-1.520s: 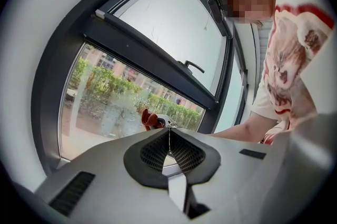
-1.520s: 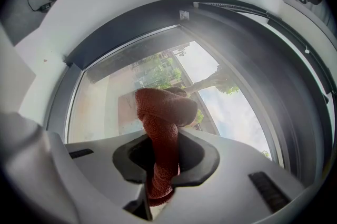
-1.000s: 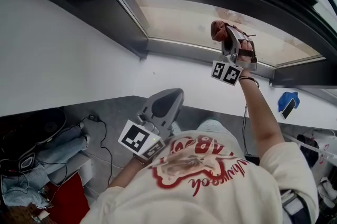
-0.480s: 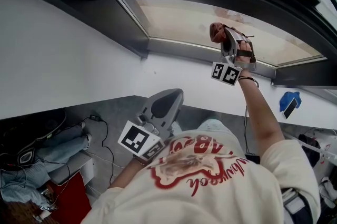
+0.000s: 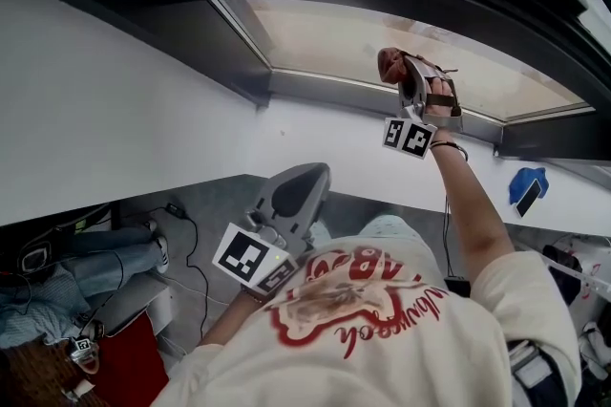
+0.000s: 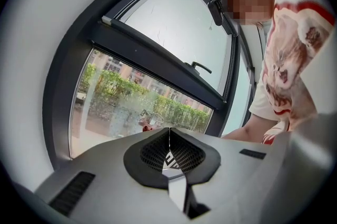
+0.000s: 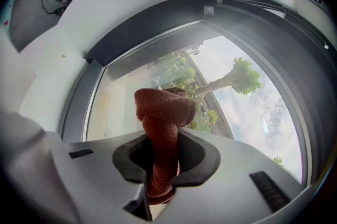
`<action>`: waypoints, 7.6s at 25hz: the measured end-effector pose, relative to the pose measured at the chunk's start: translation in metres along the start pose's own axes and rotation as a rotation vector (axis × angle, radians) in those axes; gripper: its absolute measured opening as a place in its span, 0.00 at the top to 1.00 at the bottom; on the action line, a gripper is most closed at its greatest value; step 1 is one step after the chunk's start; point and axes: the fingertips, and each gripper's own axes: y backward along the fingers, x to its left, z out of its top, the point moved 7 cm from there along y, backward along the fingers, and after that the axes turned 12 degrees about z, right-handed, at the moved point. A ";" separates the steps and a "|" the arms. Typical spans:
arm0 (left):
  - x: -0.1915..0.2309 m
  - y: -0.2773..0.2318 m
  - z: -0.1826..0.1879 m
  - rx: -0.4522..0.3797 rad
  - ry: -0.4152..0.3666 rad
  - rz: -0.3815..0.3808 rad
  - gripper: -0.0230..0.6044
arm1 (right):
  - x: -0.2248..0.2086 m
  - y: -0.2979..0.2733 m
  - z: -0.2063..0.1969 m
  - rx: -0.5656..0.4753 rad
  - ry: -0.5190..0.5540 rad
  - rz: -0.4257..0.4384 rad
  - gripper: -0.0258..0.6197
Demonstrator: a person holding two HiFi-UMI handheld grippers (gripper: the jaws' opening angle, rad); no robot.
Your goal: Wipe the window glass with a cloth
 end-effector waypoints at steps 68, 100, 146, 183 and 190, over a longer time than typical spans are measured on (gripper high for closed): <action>0.048 -0.002 -0.003 0.100 -0.022 0.095 0.93 | 0.119 -0.067 -0.018 0.081 -0.012 0.217 0.85; 0.059 0.010 -0.021 0.137 -0.020 0.148 0.93 | 0.173 -0.099 -0.029 0.141 -0.052 0.330 0.85; 0.080 0.014 0.038 -0.028 -0.062 -0.015 0.93 | 0.012 -0.006 0.089 0.104 -0.243 0.102 0.85; 0.055 0.044 0.025 -0.057 -0.048 -0.047 0.93 | -0.116 0.007 0.156 -0.077 0.063 -0.234 0.84; 0.070 0.035 0.032 -0.055 -0.007 -0.065 0.93 | -0.093 -0.002 0.150 -0.039 0.034 -0.180 0.84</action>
